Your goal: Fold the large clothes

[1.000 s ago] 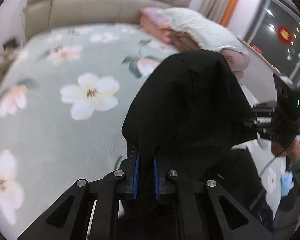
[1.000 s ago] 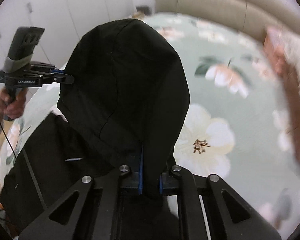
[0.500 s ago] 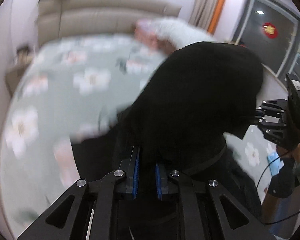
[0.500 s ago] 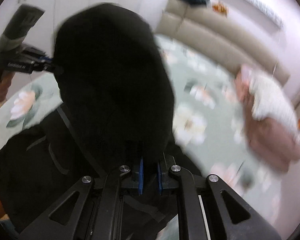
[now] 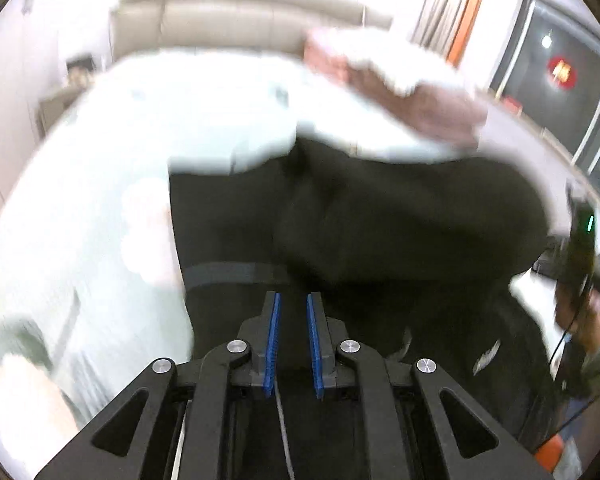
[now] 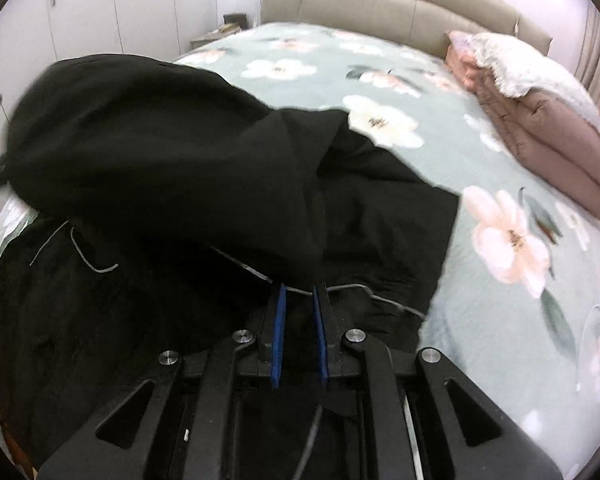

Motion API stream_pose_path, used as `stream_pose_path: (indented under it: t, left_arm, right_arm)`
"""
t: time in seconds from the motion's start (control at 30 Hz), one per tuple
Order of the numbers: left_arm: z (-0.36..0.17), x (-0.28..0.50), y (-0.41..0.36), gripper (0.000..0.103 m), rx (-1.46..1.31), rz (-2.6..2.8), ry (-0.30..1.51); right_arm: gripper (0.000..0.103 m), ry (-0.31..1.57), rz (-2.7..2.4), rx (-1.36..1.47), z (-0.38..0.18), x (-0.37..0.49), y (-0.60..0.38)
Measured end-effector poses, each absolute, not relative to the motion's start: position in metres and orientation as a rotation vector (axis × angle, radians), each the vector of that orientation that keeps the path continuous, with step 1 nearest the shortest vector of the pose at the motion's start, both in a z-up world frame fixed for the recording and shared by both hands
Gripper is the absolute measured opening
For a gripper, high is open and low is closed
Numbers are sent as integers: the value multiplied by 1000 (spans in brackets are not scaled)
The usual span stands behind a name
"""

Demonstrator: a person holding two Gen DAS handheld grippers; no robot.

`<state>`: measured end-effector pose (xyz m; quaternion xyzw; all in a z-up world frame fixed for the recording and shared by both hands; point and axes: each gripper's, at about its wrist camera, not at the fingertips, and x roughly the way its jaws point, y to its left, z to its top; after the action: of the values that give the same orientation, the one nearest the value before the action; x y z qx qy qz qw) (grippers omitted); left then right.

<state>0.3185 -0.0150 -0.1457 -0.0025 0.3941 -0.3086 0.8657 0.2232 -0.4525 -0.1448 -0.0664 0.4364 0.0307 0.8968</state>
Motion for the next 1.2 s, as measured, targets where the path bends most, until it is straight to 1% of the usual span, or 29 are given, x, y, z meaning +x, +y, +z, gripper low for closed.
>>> stream_pose_path:
  t: [0.07,0.1,0.13,0.17,0.23,0.27,0.3,0.33,0.4,0.47,0.53,0.6,0.73,0.8,0.93,1.0,1.07,1.13,1.2]
  left_arm:
    - [-118,323,-20,16,-6,-657,734]
    - [-106,322,-25,16,-5,-660,706]
    - [-95,323,-32,19,-14,-667,685]
    - [-83,322,-45,21,-25,-686,676]
    - [-63,322,-67,30,-34,-699,663]
    - [-54,327,-78,35,-50,-701,664]
    - [-49,330,-89,44,-55,-700,667]
    - [-45,335,-98,46,-52,-692,668]
    - [-47,348,-117,47,-75,-717,729]
    - [-63,353,-131,47,-94,-716,786]
    - [-89,351,-135,47,-121,-765,874]
    - [-129,341,-138,46,-136,-794,972]
    - [-190,302,-140,46,-28,-728,1093]
    - [-214,291,-133,46,-33,-710,1118]
    - [-217,283,-121,46,-93,-716,1079]
    - [-221,283,-121,44,-98,-710,1083]
    - [-221,279,-122,44,-86,-722,1065]
    - [-217,277,-123,44,-77,-729,1055]
    - [-200,273,-118,44,-81,-729,1019]
  right_arm:
    - [25,877,39,-146,-136,210,-459]
    - [37,853,28,-142,-128,202,-463]
    - [52,828,16,-139,-121,191,-462]
    - [56,802,8,-137,-113,185,-453]
    - [56,752,13,-129,-95,179,-447]
    - [56,736,5,-122,-77,191,-435]
    - [56,718,1,-104,-64,189,-433]
    - [56,696,6,-67,-47,192,-429]
    - [56,670,4,-34,-21,197,-417]
    - [56,622,28,-14,-1,204,-408]
    - [60,593,39,-1,13,212,-397]
    - [61,599,29,14,21,223,-386]
    - [61,688,81,73,-10,248,-358]
    - [61,781,71,87,-46,260,-353]
    - [60,1011,35,143,-143,268,-350]
    - [60,1056,13,139,-183,268,-354]
    - [60,1009,28,177,-195,262,-362]
    - [59,994,39,184,-193,260,-364]
    - [60,990,62,189,-185,256,-366]
